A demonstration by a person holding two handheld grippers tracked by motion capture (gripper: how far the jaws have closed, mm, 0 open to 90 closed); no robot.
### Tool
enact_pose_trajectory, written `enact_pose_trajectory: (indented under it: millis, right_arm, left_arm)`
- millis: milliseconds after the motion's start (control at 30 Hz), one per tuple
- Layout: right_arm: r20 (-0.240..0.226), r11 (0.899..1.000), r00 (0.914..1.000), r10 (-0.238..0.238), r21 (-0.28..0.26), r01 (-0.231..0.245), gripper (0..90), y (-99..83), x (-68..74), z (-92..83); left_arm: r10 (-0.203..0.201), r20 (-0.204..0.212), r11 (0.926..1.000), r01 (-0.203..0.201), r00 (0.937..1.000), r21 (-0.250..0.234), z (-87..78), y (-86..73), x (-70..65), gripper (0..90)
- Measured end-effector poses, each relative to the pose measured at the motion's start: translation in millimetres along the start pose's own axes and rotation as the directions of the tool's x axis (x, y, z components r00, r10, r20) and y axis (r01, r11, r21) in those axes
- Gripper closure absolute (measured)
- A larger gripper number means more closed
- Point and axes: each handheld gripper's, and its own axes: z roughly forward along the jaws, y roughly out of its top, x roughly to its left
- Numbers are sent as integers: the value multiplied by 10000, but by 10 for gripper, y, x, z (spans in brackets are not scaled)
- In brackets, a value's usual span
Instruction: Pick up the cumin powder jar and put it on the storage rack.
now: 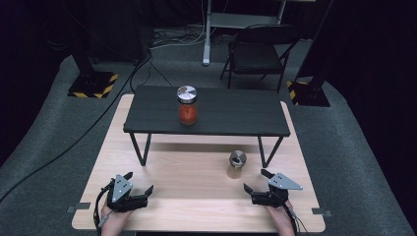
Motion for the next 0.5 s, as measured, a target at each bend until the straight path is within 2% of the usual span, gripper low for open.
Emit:
enact_pose_trajectory:
  millis: [500]
  right_arm:
    - [-123,9999,9999,41,94,-39,76,129,51,310]
  left_arm:
    - [-3,-8,10000,3,10000,-4,-1,-1,-3,91]
